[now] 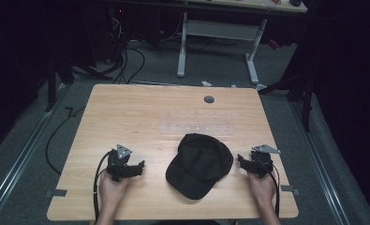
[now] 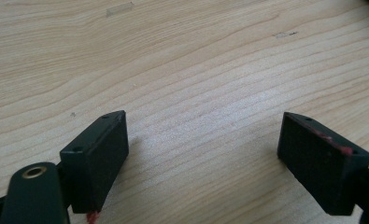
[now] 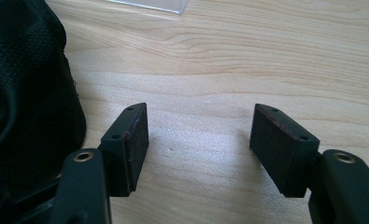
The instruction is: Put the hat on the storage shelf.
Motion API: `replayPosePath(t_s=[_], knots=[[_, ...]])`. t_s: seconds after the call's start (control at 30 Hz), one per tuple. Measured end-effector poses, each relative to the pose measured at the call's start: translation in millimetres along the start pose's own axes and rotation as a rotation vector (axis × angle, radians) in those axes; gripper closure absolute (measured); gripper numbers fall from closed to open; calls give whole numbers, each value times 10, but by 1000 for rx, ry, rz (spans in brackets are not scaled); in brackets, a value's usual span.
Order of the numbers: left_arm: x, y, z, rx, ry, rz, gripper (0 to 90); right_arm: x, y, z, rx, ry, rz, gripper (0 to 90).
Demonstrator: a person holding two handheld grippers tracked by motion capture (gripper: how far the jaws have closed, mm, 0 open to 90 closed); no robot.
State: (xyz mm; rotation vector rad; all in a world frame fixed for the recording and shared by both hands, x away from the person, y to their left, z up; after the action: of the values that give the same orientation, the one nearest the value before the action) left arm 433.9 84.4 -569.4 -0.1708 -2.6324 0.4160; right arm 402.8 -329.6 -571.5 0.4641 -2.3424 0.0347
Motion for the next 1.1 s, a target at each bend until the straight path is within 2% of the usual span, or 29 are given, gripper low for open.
replayPosePath(t_s=[1.1], knots=[[-1,2,-2,1,-2,-3,174,5,8,6,6,4,-11,357]])
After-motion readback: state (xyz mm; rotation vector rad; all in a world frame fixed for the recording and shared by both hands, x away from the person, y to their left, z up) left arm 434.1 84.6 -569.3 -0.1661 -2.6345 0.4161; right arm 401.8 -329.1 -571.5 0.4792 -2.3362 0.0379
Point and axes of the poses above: each handheld gripper's, and its own axes: x roughly backward along the jaws, z roughly out of its underside, y roughly to its left, the point moved 6 cm from there along -x, roughly forward along the jaws, and after that the axes turned 11 degrees about -z, right-handed, at the moved point
